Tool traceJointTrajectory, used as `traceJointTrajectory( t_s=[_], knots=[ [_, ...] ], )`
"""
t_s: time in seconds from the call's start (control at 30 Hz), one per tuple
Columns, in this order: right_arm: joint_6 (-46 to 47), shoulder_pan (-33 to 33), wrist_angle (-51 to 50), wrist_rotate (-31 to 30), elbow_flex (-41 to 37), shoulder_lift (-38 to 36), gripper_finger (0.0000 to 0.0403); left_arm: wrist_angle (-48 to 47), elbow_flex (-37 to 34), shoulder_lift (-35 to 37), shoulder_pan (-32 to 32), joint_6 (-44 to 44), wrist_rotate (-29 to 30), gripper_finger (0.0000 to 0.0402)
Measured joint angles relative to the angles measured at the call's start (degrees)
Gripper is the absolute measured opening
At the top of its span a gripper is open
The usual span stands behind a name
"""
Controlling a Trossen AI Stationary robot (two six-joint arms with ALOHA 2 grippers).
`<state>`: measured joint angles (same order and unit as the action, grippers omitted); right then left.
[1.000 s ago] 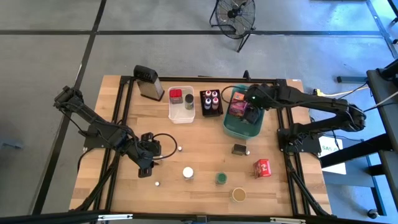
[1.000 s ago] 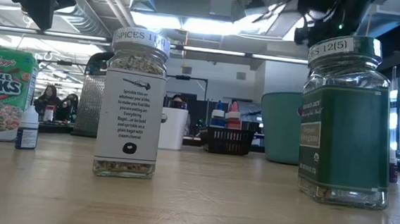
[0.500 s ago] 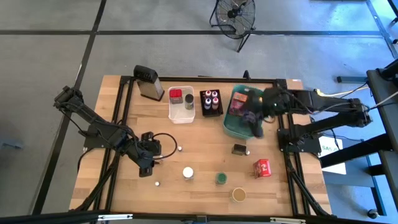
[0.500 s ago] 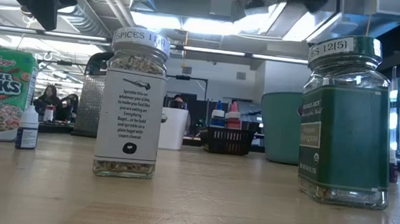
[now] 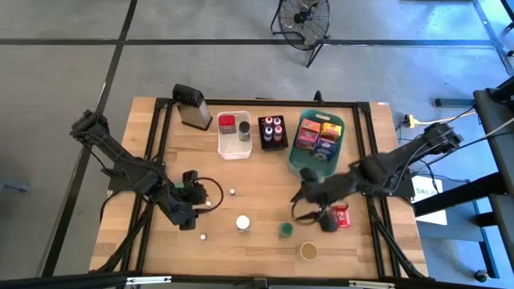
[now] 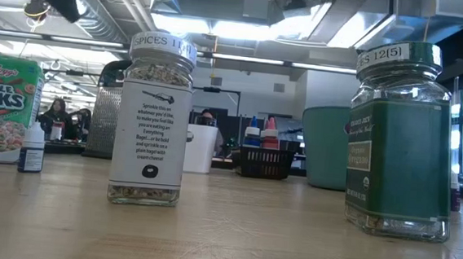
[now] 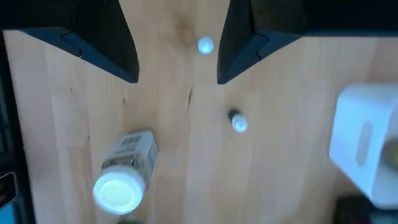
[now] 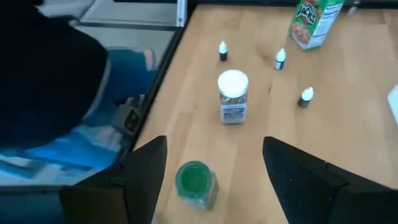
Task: Pick & Place Kitchen Items
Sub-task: Put the white spice bottle into the white bin
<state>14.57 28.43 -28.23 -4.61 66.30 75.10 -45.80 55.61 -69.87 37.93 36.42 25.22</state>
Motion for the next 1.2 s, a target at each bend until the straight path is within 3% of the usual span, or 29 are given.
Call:
traceJointTrajectory(
  t_s=[0.2, 0.47, 0.8, 0.97, 1.2],
  knots=[
    [0.1, 4.1, 7.1, -9.1, 0.0, 6.0, 0.0268, 5.7, 0.0, 0.0, 0.4, -8.6, 2.1, 0.0212],
    [-0.2, 6.2, 14.7, -11.3, -0.1, 9.3, 0.0268, 11.5, 0.0, 0.0, 0.4, -18.4, 9.2, 0.0221],
    [-0.9, 8.0, 20.3, -14.0, 0.0, 10.2, 0.0268, 14.8, 0.0, -0.3, 0.2, -25.9, 5.0, 0.0297],
    [0.5, 9.5, 21.3, -14.8, -0.1, 13.0, 0.0268, 16.9, 0.0, -2.5, 0.7, -25.8, 5.2, 0.0305],
    [1.5, 10.3, 24.0, -14.9, -0.1, 14.7, 0.0268, 29.0, 0.0, -11.4, 0.7, -33.0, 5.2, 0.0306]
  ],
)
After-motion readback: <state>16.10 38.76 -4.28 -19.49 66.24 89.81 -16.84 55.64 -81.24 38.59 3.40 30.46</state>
